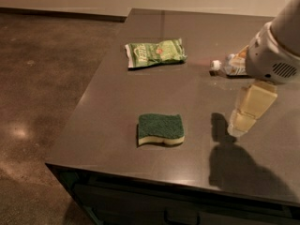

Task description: Move sponge near green jalapeno chip bag

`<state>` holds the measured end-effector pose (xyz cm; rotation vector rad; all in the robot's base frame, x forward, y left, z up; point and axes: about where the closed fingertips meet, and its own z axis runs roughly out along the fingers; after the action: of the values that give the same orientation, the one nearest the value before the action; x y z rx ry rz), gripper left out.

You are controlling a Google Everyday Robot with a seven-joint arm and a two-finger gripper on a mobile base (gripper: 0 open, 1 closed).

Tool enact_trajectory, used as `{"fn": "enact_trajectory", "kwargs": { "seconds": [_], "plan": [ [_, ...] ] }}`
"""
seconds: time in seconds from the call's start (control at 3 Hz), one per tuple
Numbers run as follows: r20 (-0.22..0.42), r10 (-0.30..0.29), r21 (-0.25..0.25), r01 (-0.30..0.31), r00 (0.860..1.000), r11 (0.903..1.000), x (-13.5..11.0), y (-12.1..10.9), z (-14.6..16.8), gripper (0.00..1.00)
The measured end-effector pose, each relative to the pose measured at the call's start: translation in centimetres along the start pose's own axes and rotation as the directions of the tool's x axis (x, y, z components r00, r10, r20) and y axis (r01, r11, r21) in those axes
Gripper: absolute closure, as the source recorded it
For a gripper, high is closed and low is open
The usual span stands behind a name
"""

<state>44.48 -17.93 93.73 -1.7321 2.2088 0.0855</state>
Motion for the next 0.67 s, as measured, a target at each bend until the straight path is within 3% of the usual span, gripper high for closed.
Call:
{"fn": "enact_trajectory", "kwargs": {
  "seconds": [0.67],
  "plan": [
    [0.048, 0.011, -0.072, -0.007, 0.999, 0.9974, -3.1, 0.4, 5.9, 0.0]
  ]
}}
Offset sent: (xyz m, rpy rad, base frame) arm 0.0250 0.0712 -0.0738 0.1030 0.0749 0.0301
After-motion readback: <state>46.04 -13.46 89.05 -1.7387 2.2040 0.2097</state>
